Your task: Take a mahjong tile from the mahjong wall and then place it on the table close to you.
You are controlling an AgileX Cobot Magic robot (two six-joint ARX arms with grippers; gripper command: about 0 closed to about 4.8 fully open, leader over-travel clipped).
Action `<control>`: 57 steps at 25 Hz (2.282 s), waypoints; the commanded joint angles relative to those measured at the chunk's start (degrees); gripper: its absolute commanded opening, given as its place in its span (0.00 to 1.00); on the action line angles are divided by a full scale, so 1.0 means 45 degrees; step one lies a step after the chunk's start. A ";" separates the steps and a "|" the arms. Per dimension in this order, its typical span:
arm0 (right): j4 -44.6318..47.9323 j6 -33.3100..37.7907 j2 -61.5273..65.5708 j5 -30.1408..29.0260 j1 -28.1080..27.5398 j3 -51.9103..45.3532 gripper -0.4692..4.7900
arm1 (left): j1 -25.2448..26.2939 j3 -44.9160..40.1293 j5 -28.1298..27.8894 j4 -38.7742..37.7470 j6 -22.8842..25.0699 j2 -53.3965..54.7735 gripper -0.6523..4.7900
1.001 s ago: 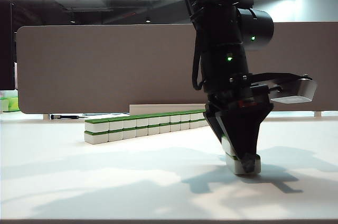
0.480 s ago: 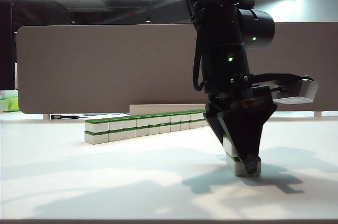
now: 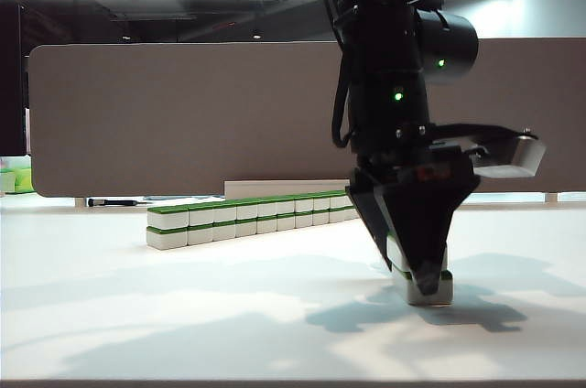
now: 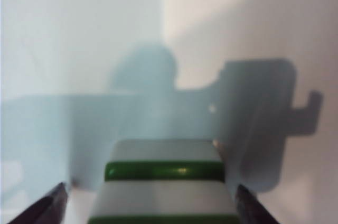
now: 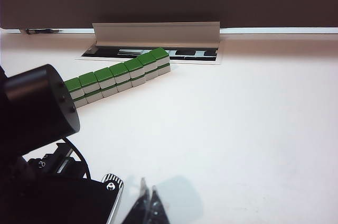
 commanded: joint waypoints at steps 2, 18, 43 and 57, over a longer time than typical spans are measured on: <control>0.0243 -0.0039 -0.0005 0.0058 0.0010 0.0053 0.09 | -0.0010 0.0612 -0.0019 -0.1365 0.0049 -0.0078 0.87; 0.0223 -0.0034 -0.0005 0.0053 0.0010 0.0053 0.09 | 0.1321 0.0753 -0.3113 -0.2409 -0.1734 -0.0078 0.98; 0.0141 -0.0024 0.0000 -0.3993 0.0039 0.0053 0.09 | 0.6309 0.3604 -0.1603 -0.3026 -0.2943 -0.0937 0.98; -0.1185 0.0019 0.0005 -0.5382 0.0092 0.0053 0.09 | 0.7470 0.3138 -0.0437 -0.2977 -0.2137 -0.0923 0.98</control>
